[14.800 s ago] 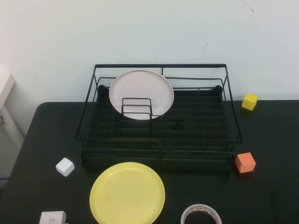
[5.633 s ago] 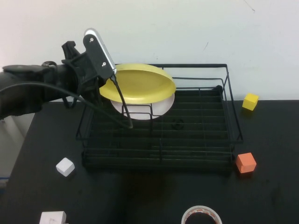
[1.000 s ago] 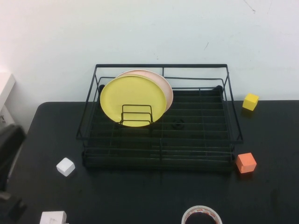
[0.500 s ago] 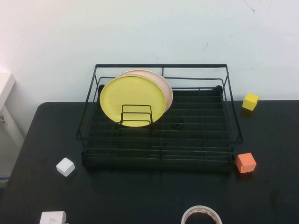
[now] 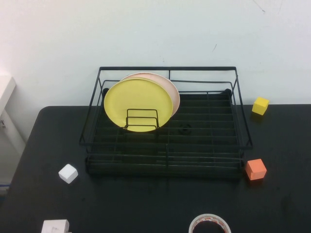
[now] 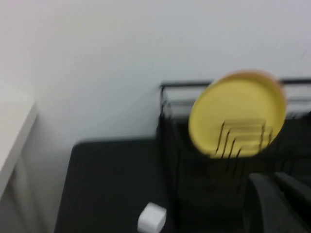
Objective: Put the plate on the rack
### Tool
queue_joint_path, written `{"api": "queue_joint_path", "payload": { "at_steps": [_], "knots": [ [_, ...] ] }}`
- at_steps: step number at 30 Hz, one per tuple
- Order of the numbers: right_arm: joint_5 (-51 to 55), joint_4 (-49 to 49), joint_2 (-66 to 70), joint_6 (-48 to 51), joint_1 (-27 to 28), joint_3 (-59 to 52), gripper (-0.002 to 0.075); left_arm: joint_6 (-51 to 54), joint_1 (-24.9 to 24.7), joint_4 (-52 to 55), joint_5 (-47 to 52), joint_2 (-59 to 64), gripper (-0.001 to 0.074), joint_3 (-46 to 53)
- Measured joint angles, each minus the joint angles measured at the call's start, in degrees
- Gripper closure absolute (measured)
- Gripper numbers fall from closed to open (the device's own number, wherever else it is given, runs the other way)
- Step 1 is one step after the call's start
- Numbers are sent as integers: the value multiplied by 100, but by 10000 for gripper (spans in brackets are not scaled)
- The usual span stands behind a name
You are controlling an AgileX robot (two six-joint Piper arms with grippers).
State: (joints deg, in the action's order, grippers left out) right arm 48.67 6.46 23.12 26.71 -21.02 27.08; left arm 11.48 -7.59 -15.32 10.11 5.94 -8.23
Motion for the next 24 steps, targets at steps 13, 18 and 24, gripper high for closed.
{"api": "queue_joint_path", "payload": {
  "at_steps": [13, 18, 24],
  "knots": [
    [0, 22, 0, 0, 0, 0, 728, -2721, 27, 1701, 707, -642, 736, 933],
    [65, 34, 0, 0, 0, 0, 728, -2791, 27, 1709, 730, -652, 736, 933],
    [88, 44, 0, 0, 0, 0, 728, -2791, 27, 1709, 730, -652, 736, 933]
  ]
}}
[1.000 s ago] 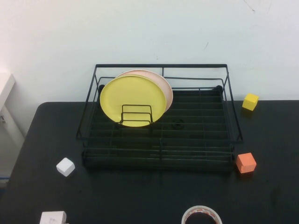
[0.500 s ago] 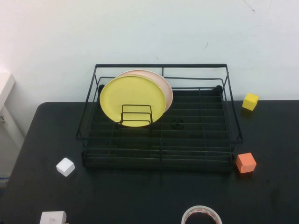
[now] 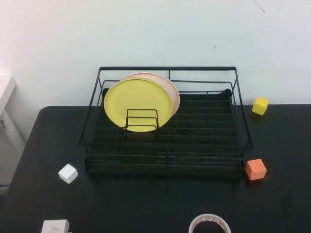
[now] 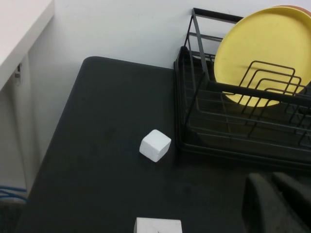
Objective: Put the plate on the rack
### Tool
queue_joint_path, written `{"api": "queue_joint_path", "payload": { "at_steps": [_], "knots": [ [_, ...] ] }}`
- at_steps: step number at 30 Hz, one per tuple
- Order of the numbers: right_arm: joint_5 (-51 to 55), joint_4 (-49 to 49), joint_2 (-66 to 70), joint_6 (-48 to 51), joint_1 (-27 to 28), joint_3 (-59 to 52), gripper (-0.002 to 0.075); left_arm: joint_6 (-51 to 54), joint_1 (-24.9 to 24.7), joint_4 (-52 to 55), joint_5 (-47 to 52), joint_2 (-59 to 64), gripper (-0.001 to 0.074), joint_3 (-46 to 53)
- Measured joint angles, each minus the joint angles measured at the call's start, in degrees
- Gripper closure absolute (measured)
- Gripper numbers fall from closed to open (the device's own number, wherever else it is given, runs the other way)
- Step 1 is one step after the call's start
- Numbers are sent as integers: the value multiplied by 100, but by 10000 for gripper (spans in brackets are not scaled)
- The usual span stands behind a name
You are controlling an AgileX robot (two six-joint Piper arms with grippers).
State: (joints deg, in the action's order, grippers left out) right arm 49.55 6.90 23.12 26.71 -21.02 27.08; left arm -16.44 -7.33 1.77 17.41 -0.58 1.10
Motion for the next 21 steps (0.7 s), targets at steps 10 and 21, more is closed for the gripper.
{"api": "queue_joint_path", "payload": {
  "at_steps": [10, 21],
  "knots": [
    [20, 0, 0, 0, 0, 0, 728, 0, 0, -33, 10, 0, 736, 0],
    [20, 12, 0, 0, 0, 0, 728, 0, 0, -43, 20, 0, 736, 0]
  ]
}}
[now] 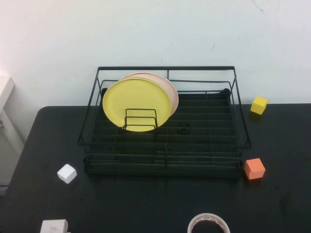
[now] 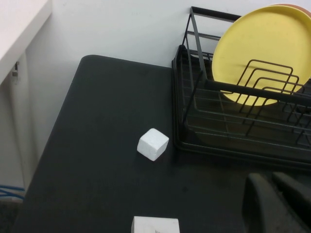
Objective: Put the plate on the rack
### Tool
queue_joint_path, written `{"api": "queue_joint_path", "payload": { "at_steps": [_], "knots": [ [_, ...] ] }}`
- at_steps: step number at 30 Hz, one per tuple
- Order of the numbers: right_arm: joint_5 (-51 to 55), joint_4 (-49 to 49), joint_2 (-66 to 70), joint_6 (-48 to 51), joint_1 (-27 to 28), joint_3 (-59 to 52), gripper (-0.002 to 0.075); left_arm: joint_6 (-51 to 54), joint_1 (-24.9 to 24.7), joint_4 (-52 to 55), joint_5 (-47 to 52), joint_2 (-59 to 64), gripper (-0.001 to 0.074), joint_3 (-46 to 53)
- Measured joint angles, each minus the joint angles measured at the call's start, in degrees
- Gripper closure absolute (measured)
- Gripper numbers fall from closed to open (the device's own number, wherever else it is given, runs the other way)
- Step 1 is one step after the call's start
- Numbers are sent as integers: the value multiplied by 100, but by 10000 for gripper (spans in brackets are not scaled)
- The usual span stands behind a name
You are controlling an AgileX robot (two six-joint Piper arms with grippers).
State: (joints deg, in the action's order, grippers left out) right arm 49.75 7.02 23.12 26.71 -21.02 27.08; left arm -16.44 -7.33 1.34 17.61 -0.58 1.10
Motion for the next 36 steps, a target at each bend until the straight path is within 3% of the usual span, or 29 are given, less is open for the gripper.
{"api": "queue_joint_path", "payload": {
  "at_steps": [5, 9, 16, 19, 27, 36],
  "knots": [
    [2, 11, 0, 0, 15, 0, 728, 0, 0, 0, 0, 0, 736, 0],
    [-32, 7, -310, 0, 415, 0, 728, 0, 0, 0, 0, 0, 736, 0],
    [-1467, -168, -1762, 0, 2192, 0, 728, 0, 0, 0, 23, 0, 736, 0],
    [-1825, -204, -2272, -97, 2608, 0, 728, 0, 0, 0, 23, 0, 736, 0],
    [-1625, -595, -2395, -259, 2735, -478, 728, 0, 0, 0, 23, 0, 736, 0],
    [-3179, -818, -2395, -574, 2735, -2198, 728, 0, 0, 0, 23, 0, 736, 0]
  ]
}}
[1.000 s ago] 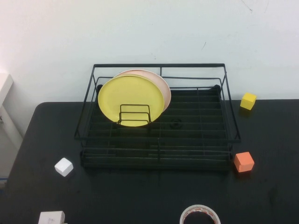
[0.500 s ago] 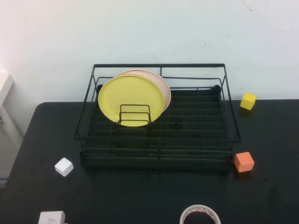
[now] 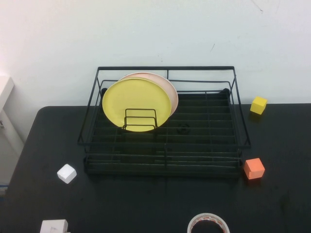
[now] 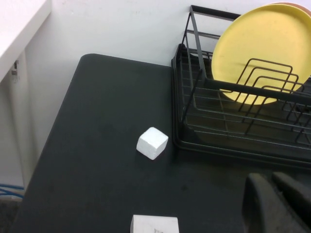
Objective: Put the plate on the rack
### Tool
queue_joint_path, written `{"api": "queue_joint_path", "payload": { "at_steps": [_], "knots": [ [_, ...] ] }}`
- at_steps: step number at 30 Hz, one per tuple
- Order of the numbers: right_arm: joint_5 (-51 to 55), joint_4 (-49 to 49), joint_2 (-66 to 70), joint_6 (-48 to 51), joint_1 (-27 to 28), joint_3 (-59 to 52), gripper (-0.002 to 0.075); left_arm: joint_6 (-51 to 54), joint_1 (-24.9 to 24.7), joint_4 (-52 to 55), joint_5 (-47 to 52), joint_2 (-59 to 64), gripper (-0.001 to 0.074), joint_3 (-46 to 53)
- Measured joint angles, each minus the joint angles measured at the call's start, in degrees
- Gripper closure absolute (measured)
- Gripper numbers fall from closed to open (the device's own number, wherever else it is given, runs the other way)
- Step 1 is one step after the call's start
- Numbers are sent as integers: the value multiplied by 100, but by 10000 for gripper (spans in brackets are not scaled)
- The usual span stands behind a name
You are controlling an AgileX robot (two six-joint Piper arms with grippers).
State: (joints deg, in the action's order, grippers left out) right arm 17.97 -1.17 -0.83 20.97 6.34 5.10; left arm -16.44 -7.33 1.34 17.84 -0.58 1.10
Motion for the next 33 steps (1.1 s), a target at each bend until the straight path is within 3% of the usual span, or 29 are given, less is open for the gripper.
{"api": "queue_joint_path", "payload": {
  "at_steps": [7, 13, 27, 33],
  "knots": [
    [-550, 300, 0, -37, 0, -658, 728, 0, 0, 0, 0, 0, 736, 0],
    [55, 204, 0, -37, 0, -658, 728, 0, 0, 0, 10, 0, 736, 0],
    [117, 117, 0, -40, 0, -639, 728, 0, 0, 0, 10, 0, 736, -6],
    [168, 117, 0, -761, 0, -637, 728, 0, 0, 0, 10, 0, 736, -6]
  ]
}}
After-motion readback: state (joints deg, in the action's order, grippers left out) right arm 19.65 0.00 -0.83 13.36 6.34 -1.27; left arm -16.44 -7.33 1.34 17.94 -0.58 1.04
